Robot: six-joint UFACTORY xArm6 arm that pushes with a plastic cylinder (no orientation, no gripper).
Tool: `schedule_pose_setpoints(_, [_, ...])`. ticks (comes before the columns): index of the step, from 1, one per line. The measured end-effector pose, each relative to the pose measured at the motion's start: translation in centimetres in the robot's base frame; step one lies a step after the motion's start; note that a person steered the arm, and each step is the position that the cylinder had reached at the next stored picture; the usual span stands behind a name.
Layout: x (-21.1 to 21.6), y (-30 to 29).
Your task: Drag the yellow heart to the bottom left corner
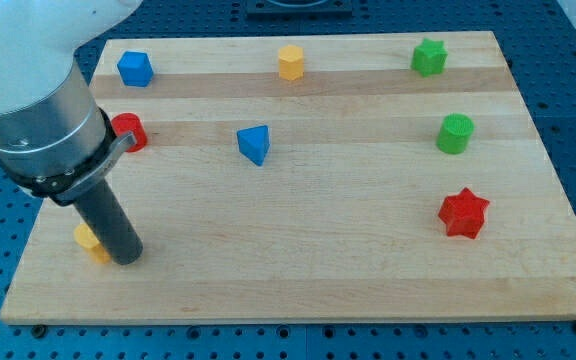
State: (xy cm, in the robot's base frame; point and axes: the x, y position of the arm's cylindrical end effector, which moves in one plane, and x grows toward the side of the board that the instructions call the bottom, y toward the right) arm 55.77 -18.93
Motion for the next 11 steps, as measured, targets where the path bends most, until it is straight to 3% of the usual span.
schedule_pose_setpoints(2, [0.0,-0.8])
schedule_pose_setpoints(4, [-4.0,4.3])
schedule_pose_setpoints(7, [-4.0,4.5])
schedule_pose_setpoints(10, [-18.1,5.6])
schedule_pose_setpoints(11, [-18.3,9.1])
